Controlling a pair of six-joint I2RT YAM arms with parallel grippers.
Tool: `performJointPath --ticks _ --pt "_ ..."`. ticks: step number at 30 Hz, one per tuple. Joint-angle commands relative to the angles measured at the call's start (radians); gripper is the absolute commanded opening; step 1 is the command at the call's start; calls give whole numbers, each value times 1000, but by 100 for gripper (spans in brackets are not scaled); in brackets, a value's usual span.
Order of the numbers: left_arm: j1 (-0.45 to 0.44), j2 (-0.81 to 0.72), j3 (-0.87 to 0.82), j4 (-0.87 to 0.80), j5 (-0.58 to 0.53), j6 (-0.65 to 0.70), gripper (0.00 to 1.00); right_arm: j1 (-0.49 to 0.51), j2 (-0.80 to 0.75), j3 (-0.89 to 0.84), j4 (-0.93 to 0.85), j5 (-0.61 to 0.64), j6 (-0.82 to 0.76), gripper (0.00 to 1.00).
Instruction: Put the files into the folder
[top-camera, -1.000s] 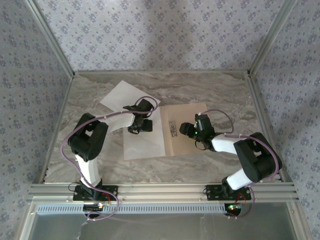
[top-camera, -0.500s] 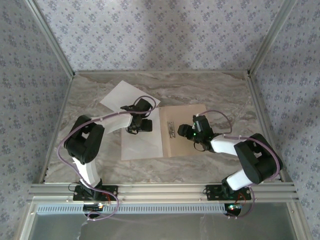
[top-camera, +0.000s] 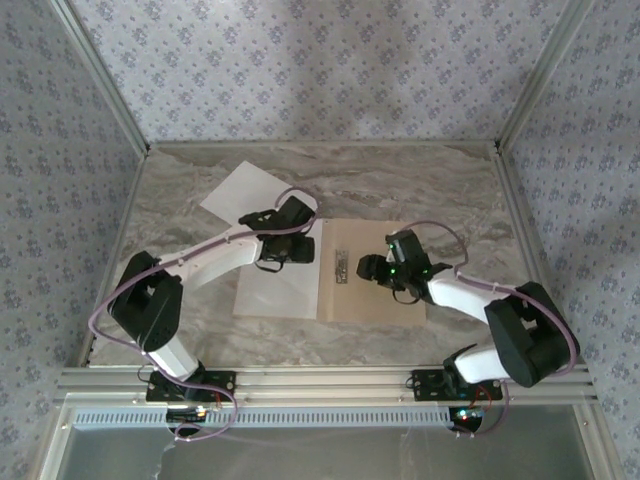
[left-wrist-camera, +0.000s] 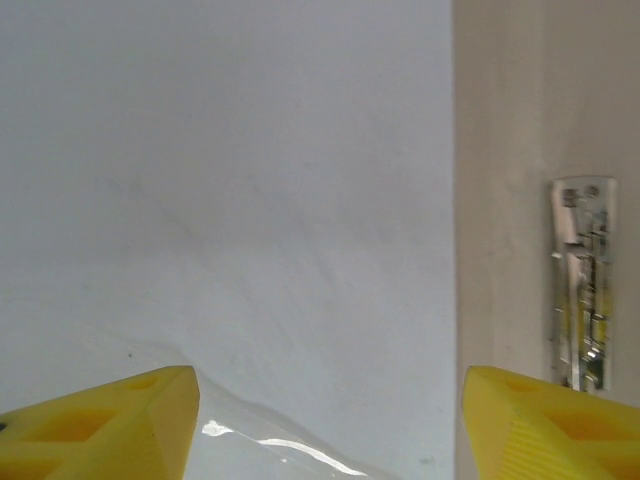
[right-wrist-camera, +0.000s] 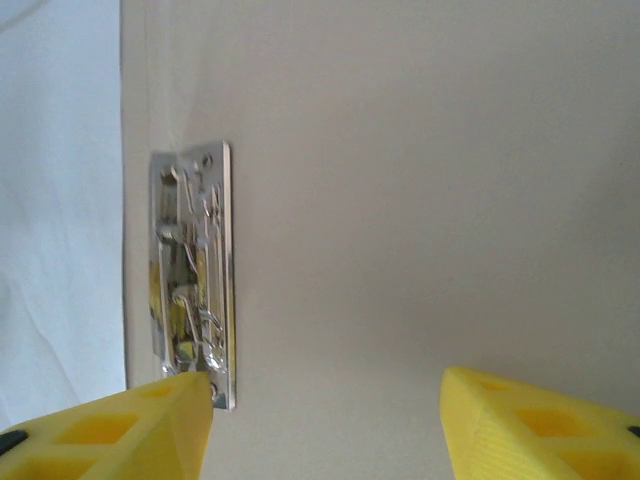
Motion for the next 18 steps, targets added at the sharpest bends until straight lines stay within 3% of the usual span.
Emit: performJointPath --ticks 1,7,18 --pt "-47 -47 38 -45 -53 -60 70 -57 -44 55 -87 -44 -70 63" --pt "-134 -16 72 -42 -86 -104 68 -149 -57 62 -59 -81 -113 62" --pt "-240 190 217 -110 -123 -167 63 -196 25 -33 106 -120 -127 60"
